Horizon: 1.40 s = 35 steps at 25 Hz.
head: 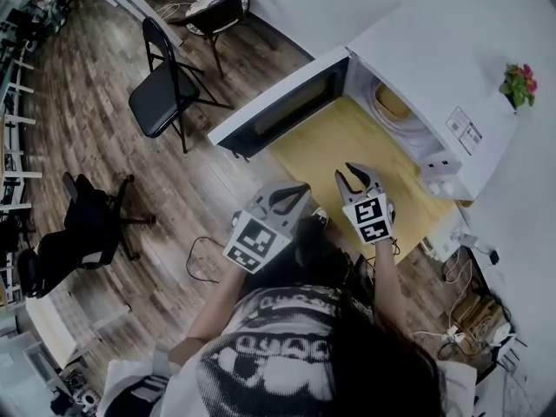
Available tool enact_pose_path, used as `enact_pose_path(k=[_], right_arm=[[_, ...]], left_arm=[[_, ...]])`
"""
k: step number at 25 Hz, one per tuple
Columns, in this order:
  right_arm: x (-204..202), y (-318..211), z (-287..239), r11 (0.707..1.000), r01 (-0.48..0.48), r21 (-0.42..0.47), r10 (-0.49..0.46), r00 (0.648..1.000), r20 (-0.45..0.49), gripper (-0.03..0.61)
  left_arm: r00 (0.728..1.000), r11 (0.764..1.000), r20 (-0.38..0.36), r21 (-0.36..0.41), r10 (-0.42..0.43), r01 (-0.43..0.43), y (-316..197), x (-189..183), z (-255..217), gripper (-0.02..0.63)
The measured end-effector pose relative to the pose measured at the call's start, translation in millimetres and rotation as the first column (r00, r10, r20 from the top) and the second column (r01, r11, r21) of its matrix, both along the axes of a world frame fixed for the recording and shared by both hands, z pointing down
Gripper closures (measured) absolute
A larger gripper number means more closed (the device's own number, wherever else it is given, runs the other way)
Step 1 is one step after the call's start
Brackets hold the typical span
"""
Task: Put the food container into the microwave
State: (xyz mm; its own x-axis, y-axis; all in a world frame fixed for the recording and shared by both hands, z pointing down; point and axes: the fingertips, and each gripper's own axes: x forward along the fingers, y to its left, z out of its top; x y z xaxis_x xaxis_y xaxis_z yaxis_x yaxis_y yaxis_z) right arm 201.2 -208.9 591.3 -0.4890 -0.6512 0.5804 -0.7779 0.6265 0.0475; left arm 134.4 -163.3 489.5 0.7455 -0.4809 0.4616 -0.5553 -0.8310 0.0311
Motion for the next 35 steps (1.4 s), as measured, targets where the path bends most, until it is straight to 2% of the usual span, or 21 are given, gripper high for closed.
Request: enact_pose_path(k=[9,21,27,35], right_arm=[[-37,48,-21,1.0,0.018,0.014,-0.019,0.998,0.063,0.479],[-114,119,-63,0.993,0.079,0.086,-0.085,0.993,0.08,0.492],[-134,161,-83,0.991,0.048,0.124,-0.06,0.994,0.091,0.535],[-154,211,-100,0.986,0.042,0.16,-0.058,0.993,0.099,0.569]], left_arm=[[1.0,0.999,0.014,0.035,0.004,-0.004,18,-21,-8,0.614],[0.995,0.994,-0.022,0.063,-0.093,0.094,87,-104,-22,0.614],[0.995,0.994,-0.057,0.07,-0.082,0.086,131,-128,-27,0.614],[0.995,0.996,-0.092,0.087,-0.027,0.035,179,-132,-29,0.613]])
